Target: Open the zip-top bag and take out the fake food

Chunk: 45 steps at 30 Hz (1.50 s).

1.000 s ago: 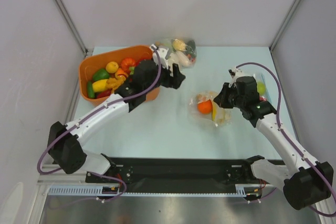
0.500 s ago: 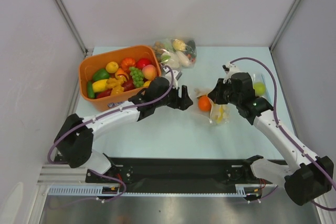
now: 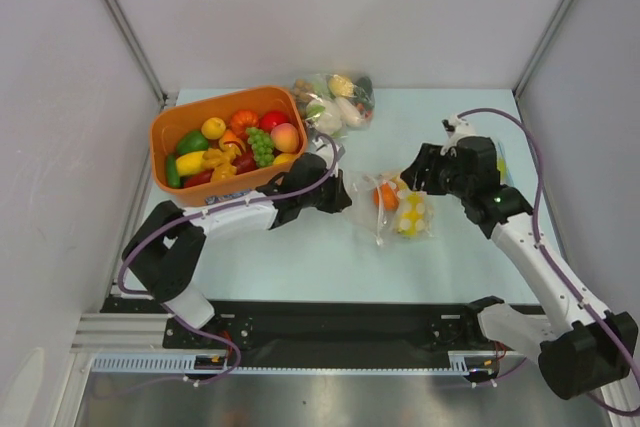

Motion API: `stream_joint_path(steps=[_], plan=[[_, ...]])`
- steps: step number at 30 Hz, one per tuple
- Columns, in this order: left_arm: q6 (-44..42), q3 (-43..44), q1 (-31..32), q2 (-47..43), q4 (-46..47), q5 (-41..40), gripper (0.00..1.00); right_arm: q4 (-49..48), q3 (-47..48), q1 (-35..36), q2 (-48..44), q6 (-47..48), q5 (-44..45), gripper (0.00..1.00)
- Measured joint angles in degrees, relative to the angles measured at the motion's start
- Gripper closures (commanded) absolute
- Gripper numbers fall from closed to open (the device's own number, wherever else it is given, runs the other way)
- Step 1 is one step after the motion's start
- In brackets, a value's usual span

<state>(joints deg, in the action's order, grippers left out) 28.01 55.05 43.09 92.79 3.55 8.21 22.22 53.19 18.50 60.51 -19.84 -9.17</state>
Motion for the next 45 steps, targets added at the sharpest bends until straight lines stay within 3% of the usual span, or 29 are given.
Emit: stream_joint_path(steps=[7, 14, 21, 25, 26, 27, 30, 33, 36, 43, 45], plan=[[-0.68, 0.02, -2.54, 0.83, 0.22, -0.28, 1.0, -1.31, -3.19, -9.16, -3.5, 0.09, -1.9, 0.25], [-1.95, 0.02, -2.89, 1.79, 0.24, -0.31, 0.99, -2.62, -12.02, -12.68, 0.17, -1.4, -5.46, 0.24], [-3.65, 0.02, -2.89, 3.5, 1.64, 0.15, 1.0, -9.97, -18.73, -14.86, 6.12, -4.24, -11.17, 0.27], [-4.74, 0.02, -2.89, 4.22, 2.49, 1.05, 0.95, -13.77, -19.67, -15.34, 9.57, -5.33, -13.77, 0.4], [-5.09, 0.02, -2.89, 4.22, 2.67, 1.09, 0.89, -14.67, -19.67, -15.39, 10.4, -5.46, -14.23, 0.49], [-5.49, 0.02, -2.89, 4.2, 2.95, 1.16, 0.68, -15.3, -19.67, -15.45, 11.1, -5.38, -14.6, 0.53], [-6.78, 0.02, -2.89, 3.72, 3.74, 1.05, 0.43, -17.57, -19.67, -15.61, 12.52, -5.9, -16.63, 0.76], [-7.63, -0.02, -2.89, 1.79, 3.8, 0.48, 0.34, -19.1, -19.63, -15.63, 12.9, -6.19, -17.57, 0.9], [-7.98, -1.25, -2.56, -2.73, 4.09, -1.42, 0.34, -19.04, -19.65, -15.65, 13.66, -5.92, -17.2, 1.0], [-9.05, -3.15, 0.92, -12.7, 7.67, -4.55, 0.4, -18.18, -19.65, -15.69, 14.01, -5.07, -16.79, 1.0], [-8.98, -2.78, 1.75, -11.89, 8.37, -4.07, 0.49, -17.81, -19.65, -15.69, 14.01, -4.9, -16.72, 1.0]])
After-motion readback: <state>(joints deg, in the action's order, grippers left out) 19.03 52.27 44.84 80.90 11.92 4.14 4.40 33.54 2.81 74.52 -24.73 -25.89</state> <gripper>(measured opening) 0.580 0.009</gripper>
